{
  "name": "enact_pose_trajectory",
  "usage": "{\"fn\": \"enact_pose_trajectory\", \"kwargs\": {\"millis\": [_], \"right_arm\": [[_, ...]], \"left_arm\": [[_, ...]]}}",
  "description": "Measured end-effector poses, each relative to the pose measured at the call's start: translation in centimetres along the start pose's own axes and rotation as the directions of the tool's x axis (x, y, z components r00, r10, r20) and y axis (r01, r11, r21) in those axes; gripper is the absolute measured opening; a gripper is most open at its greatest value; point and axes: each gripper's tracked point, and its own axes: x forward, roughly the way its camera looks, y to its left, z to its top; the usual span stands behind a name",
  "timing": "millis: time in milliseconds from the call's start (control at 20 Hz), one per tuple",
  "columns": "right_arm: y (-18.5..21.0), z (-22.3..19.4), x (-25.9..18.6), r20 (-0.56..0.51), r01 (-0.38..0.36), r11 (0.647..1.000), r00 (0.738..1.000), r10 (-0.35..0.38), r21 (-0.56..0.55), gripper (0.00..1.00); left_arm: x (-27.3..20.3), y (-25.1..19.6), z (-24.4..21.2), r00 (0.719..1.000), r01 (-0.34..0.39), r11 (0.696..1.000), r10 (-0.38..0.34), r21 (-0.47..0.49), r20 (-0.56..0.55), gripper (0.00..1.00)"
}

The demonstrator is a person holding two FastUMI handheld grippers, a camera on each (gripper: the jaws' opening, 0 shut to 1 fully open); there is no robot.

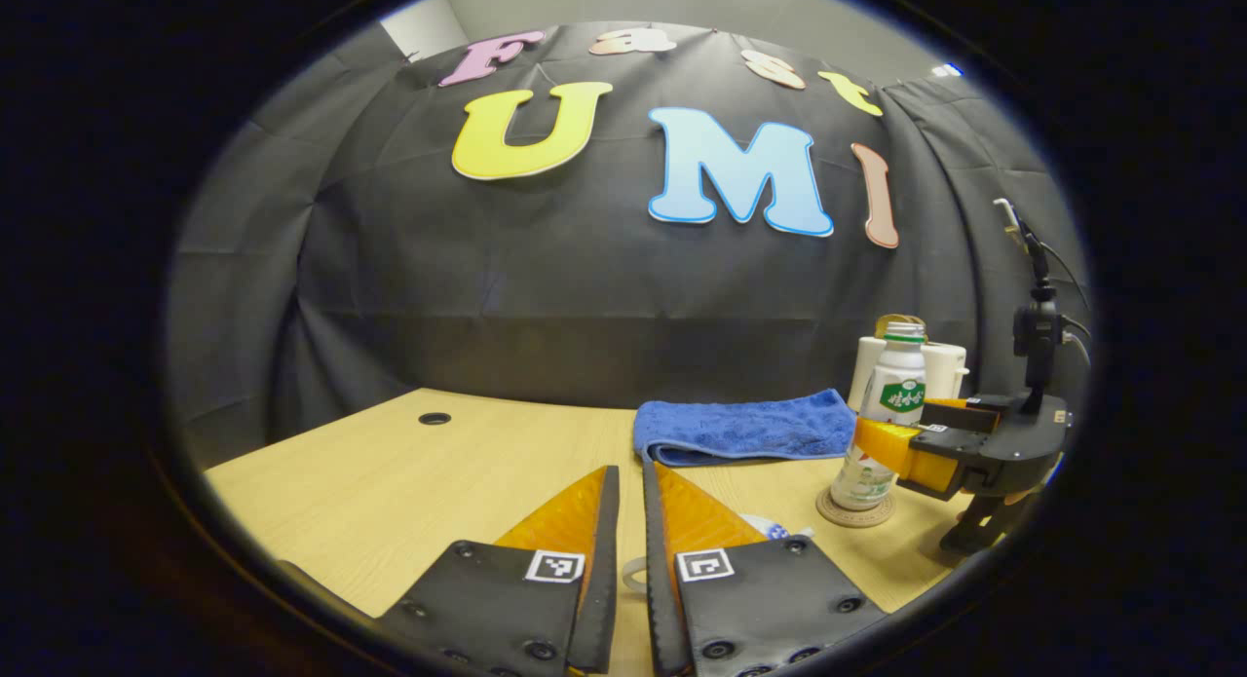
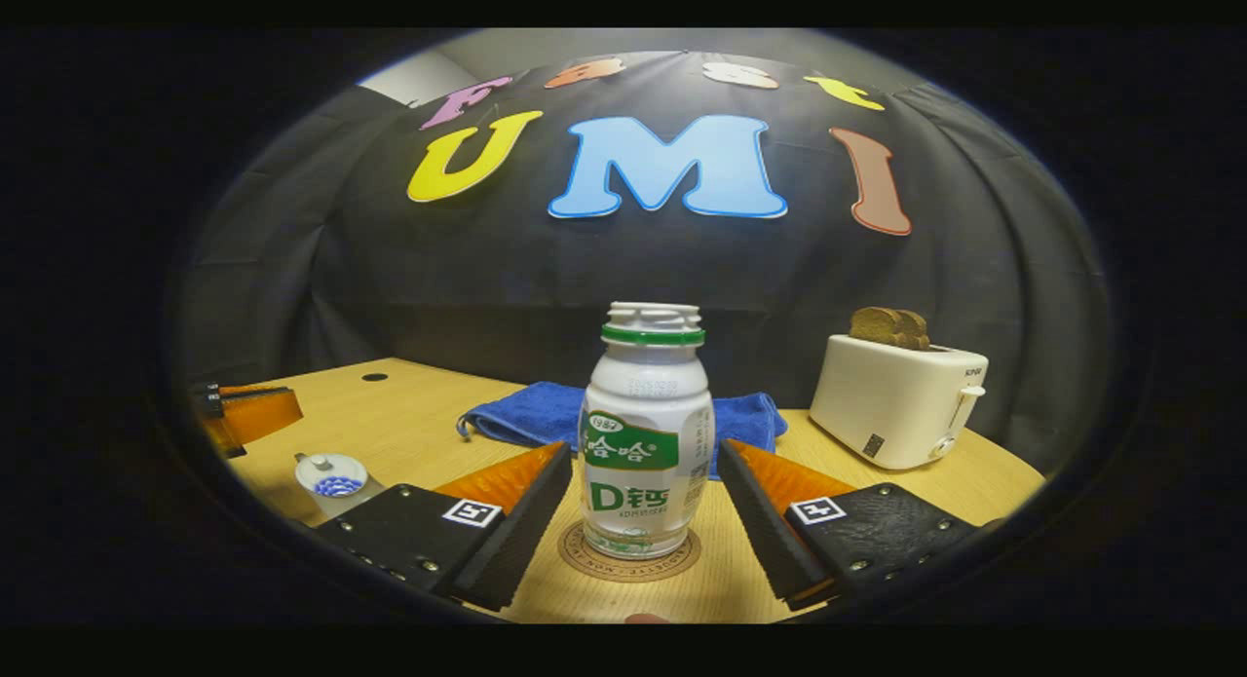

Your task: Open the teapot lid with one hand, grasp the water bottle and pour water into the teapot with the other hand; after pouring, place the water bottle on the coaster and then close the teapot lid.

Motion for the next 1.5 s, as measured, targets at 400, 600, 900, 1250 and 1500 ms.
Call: {"fn": "enact_pose_trajectory", "kwargs": {"millis": [400,600,900,1250,1500], "right_arm": [[-0.2,-0.4,-1.0,-0.005,0.01,1.0,1.0,-0.01,-0.005,0.92],[0.0,-0.2,-2.3,0.008,0.019,1.0,1.0,-0.019,-0.023,0.92],[1.0,0.1,-5.9,0.014,0.008,1.0,1.0,-0.008,0.017,0.92],[0.2,1.8,-12.3,0.038,0.043,0.997,0.998,-0.045,0.068,0.92],[0.3,1.8,-15.7,0.052,0.048,0.993,0.997,-0.054,0.105,0.92]], "left_arm": [[0.0,-0.4,0.0,1.0,0.009,1.0,-0.009,0.02,0.0,0.25],[-0.2,-0.8,0.2,1.0,0.017,1.0,-0.017,0.021,0.007,0.25],[-2.0,-2.7,1.9,0.997,0.069,0.997,-0.068,-0.017,0.047,0.25],[-8.4,-6.0,2.7,0.992,0.114,0.993,-0.111,-0.036,0.066,0.24],[-11.1,-9.1,2.2,0.987,0.149,0.989,-0.148,-0.016,0.064,0.25]]}}
